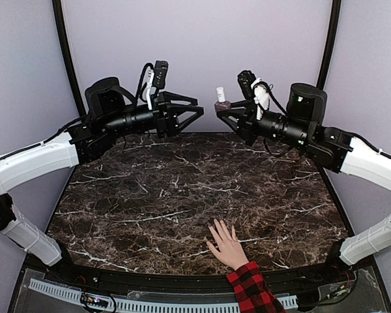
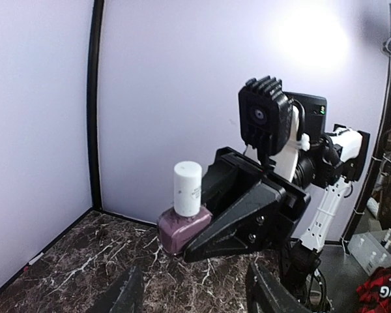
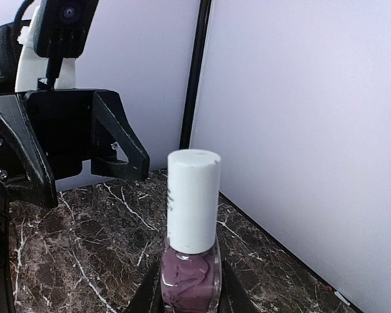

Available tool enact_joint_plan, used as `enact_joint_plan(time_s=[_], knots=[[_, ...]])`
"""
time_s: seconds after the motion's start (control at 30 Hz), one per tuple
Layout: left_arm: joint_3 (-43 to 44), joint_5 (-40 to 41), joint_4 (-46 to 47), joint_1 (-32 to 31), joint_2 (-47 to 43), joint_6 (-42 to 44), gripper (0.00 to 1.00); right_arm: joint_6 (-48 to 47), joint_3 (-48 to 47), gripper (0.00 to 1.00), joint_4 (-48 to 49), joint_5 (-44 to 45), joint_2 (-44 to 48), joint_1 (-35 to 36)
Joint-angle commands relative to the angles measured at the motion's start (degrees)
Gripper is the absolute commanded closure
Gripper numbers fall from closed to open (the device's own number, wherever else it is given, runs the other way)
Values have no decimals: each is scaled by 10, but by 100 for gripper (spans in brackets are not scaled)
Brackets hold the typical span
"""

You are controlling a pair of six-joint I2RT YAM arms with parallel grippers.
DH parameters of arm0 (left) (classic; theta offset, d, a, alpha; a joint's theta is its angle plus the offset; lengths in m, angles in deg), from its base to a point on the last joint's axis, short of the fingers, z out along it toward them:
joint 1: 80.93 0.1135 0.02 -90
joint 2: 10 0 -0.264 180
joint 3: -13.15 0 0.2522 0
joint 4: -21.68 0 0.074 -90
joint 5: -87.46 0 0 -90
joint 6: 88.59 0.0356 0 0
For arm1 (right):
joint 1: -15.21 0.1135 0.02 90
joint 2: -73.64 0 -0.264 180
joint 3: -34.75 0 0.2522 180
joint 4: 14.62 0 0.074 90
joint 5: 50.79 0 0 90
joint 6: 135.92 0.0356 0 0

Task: Paint the nails
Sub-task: Screw the nail polish bottle cap onto the nail polish bottle.

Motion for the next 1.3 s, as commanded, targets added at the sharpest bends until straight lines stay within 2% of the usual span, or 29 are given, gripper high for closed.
enact_joint_plan(time_s=[0.0, 0.33, 0.57, 0.9, 1.03, 1.27], knots=[[21, 62, 25, -1, 12, -33, 46, 8, -8, 100, 31, 89, -19, 18], [70, 102, 23, -11, 61, -63, 54, -7, -24, 100, 24, 212, -52, 55], [81, 108, 28, -14, 77, -76, 60, -9, -30, 100, 22, 228, -61, 61], [92, 95, 28, -16, 92, -77, 63, -14, -40, 100, 16, 224, -69, 64], [96, 93, 26, -17, 95, -78, 68, -14, -42, 100, 15, 223, -70, 66], [94, 76, 26, -17, 98, -81, 86, -17, -40, 100, 18, 207, -64, 65]])
